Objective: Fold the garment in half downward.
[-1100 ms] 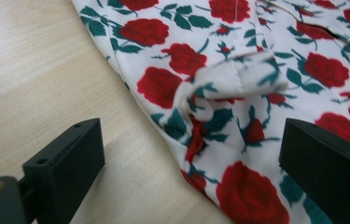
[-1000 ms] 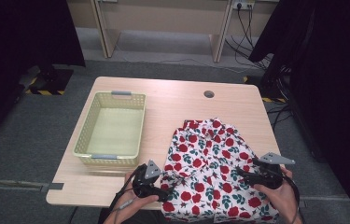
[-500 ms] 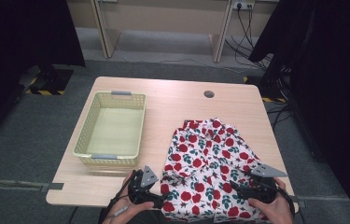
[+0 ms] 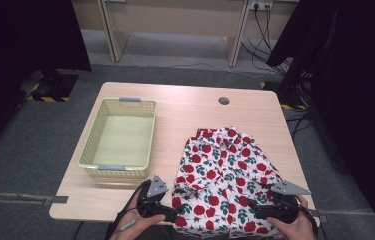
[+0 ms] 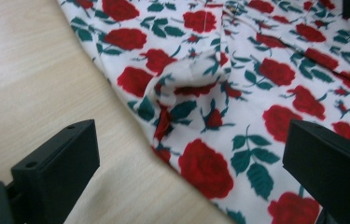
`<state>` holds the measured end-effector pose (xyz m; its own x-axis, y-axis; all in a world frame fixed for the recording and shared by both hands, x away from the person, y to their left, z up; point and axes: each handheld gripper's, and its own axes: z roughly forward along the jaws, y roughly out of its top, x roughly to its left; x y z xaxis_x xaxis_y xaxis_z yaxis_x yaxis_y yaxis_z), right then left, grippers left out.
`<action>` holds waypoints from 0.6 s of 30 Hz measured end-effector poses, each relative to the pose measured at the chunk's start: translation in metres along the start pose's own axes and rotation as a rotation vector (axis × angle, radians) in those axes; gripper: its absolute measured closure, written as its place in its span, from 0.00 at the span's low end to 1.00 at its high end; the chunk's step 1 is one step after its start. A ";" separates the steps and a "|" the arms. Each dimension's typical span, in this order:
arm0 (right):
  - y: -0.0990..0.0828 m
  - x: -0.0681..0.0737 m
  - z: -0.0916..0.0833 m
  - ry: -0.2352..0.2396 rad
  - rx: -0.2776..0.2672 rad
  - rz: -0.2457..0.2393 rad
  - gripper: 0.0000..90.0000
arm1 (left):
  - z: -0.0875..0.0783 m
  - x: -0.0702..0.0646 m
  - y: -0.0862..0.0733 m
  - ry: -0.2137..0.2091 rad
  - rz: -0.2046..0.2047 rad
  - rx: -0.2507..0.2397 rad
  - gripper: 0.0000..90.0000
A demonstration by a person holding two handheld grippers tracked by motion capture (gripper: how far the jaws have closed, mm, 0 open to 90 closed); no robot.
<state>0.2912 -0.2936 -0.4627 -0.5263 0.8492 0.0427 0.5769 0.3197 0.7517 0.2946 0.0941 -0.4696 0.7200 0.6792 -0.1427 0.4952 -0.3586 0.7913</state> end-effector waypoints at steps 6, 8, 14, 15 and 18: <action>0.007 -0.008 0.000 -0.005 -0.009 -0.001 0.04 | 0.006 -0.003 0.014 -0.019 0.013 -0.013 0.03; 0.010 -0.011 0.001 -0.003 -0.010 0.000 0.03 | 0.010 -0.002 0.020 -0.025 0.003 -0.014 0.03; 0.021 -0.023 0.003 -0.021 -0.017 0.002 0.03 | 0.019 0.006 0.037 -0.062 -0.042 -0.003 0.02; 0.023 -0.025 0.004 -0.023 -0.015 0.003 0.03 | 0.021 0.007 0.040 -0.057 -0.040 0.001 0.02; 0.030 -0.032 0.008 -0.029 -0.013 0.011 0.03 | 0.026 0.010 0.047 -0.044 -0.040 0.000 0.02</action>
<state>0.3305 -0.3082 -0.4466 -0.5017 0.8645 0.0326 0.5745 0.3048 0.7596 0.3372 0.0673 -0.4489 0.7201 0.6644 -0.2000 0.5239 -0.3318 0.7845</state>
